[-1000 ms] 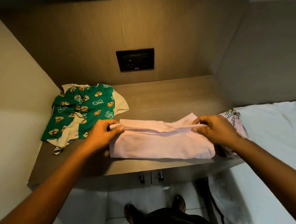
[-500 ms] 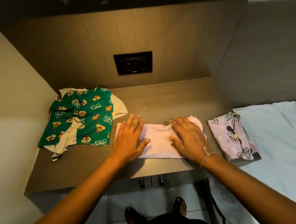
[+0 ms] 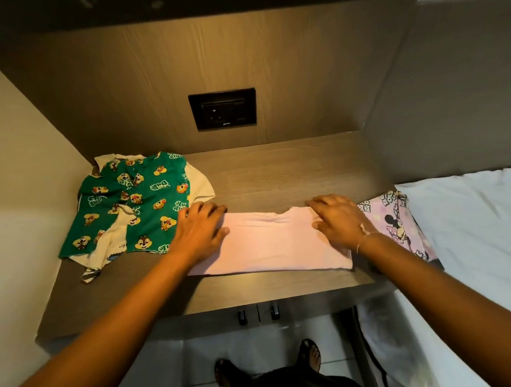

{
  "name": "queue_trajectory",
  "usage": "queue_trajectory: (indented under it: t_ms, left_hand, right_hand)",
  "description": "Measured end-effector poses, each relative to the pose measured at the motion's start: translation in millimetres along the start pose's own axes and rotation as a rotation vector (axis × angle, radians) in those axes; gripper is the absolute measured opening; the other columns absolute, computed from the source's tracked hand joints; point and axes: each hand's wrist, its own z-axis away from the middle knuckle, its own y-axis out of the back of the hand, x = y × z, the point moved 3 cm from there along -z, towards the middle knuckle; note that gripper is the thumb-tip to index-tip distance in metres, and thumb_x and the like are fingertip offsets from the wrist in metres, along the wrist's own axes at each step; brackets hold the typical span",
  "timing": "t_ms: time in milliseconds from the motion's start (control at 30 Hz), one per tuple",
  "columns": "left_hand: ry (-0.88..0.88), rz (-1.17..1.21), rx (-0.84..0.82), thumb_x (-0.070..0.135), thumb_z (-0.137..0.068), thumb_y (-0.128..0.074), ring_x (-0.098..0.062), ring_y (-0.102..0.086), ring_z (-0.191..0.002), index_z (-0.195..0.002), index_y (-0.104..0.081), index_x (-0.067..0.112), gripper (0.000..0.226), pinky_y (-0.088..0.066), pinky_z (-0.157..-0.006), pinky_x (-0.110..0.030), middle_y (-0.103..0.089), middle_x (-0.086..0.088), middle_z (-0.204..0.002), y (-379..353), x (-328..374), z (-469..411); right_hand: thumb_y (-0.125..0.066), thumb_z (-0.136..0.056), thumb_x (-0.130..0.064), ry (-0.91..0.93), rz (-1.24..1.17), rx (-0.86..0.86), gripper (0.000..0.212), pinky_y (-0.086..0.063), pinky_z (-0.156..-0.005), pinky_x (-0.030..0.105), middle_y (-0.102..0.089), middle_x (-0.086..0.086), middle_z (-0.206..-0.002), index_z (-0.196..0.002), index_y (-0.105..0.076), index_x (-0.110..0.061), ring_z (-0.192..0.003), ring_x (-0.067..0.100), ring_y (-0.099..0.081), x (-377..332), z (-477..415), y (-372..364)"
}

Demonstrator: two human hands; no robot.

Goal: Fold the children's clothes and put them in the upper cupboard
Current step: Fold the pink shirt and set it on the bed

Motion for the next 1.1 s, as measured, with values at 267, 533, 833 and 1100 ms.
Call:
queue_trajectory:
  t_ms: [267,533,833,1100]
  left_hand:
    - [-0.020,0.003,-0.138,0.053,-0.087,-0.059,-0.016,-0.041,-0.104,-0.114,-0.062,0.031,0.035,-0.027,-0.080,-0.037,-0.060,0.005,-0.115,8.2,-22.1,-20.7]
    - [-0.122,0.044,0.108,0.032,-0.076,-0.080,-0.019,-0.052,-0.092,-0.103,-0.075,0.028,0.027,-0.038,-0.073,-0.037,-0.069,0.006,-0.098,52.1,-21.3,11.7]
    - [-0.103,0.024,0.023,0.037,-0.085,-0.062,-0.019,-0.053,-0.097,-0.117,-0.069,0.027,0.034,-0.040,-0.074,-0.034,-0.068,0.000,-0.110,18.2,-10.9,79.0]
    - [0.275,0.247,-0.206,0.071,-0.090,-0.005,-0.030,0.006,-0.149,-0.154,0.003,0.013,0.087,-0.002,-0.120,-0.049,0.008,-0.012,-0.162,-14.7,78.3,78.4]
  right_hand:
    - [-0.073,-0.073,-0.038,-0.088,-0.184,-0.227,0.031,-0.048,-0.077,0.030,-0.069,-0.004,-0.104,-0.103,-0.066,-0.032,-0.098,0.021,-0.058,7.8,-32.0,14.5]
    - [-0.071,-0.078,-0.027,0.119,-0.088,0.196,0.012,-0.047,-0.064,0.029,-0.066,-0.007,-0.084,-0.087,-0.063,-0.030,-0.079,0.018,-0.061,5.2,9.2,29.4]
    - [-0.060,-0.071,-0.027,0.159,0.084,0.113,0.036,-0.050,-0.074,0.036,-0.068,-0.002,-0.102,-0.106,-0.070,-0.026,-0.093,0.023,-0.060,-19.1,70.3,5.7]
    - [-0.022,-0.098,-0.054,0.410,0.095,-0.084,0.060,-0.007,-0.121,0.044,-0.006,-0.005,-0.163,-0.153,-0.015,-0.032,-0.150,0.020,0.000,-44.0,46.2,-11.4]
